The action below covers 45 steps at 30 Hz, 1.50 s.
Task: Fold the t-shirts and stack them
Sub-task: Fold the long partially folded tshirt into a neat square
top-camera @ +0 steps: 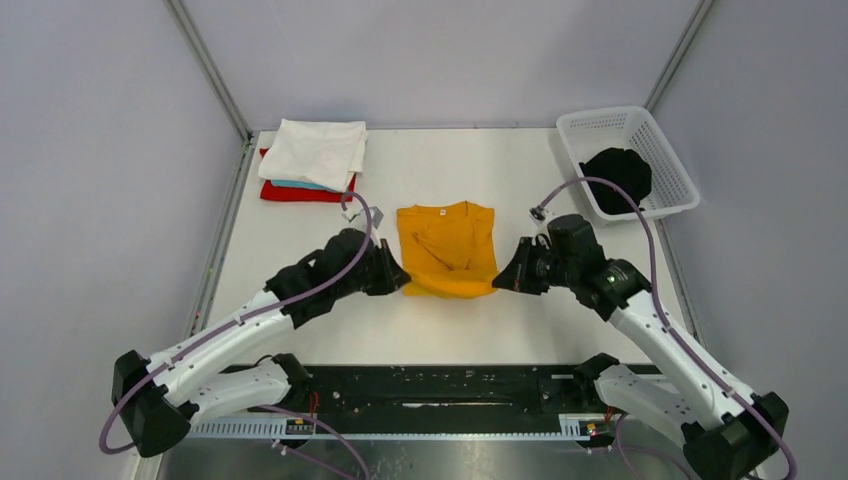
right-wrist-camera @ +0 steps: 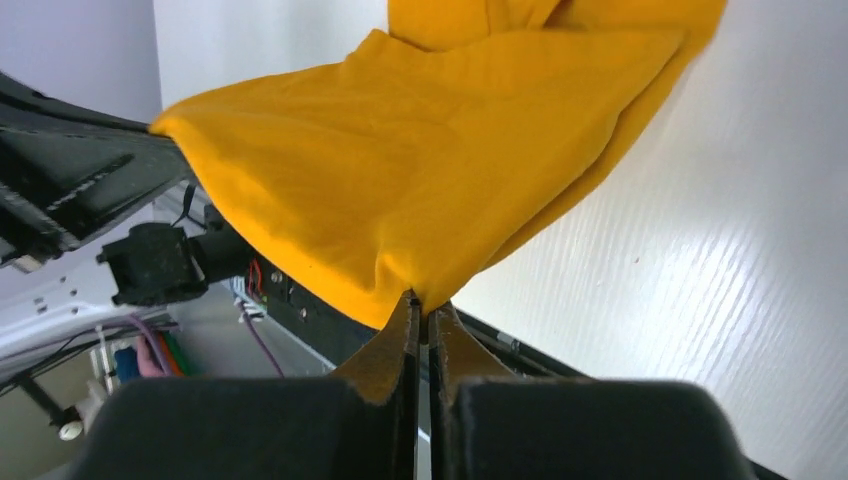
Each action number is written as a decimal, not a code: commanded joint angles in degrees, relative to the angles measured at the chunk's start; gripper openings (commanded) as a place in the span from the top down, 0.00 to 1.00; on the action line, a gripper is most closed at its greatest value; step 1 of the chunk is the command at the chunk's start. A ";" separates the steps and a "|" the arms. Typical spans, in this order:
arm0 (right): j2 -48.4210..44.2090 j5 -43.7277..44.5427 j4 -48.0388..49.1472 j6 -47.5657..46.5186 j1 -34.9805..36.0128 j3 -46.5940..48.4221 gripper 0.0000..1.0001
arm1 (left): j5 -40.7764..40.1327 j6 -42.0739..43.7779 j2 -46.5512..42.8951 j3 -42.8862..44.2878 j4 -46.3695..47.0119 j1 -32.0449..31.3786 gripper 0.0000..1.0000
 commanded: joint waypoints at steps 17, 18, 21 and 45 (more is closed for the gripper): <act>39.50 3.76 3.40 -6.89 -11.73 33.38 0.99 | 8.08 12.05 32.89 24.27 8.18 24.89 1.00; 41.75 4.00 3.80 -6.67 -12.26 34.97 0.99 | 7.87 12.31 35.03 25.91 7.41 25.58 1.00; 48.48 4.70 4.44 -5.67 -13.65 39.61 0.98 | 9.17 12.18 41.57 30.62 6.85 27.34 1.00; 48.67 8.30 17.47 -6.68 -16.53 30.29 0.00 | 11.51 11.79 54.61 35.85 4.44 28.04 0.01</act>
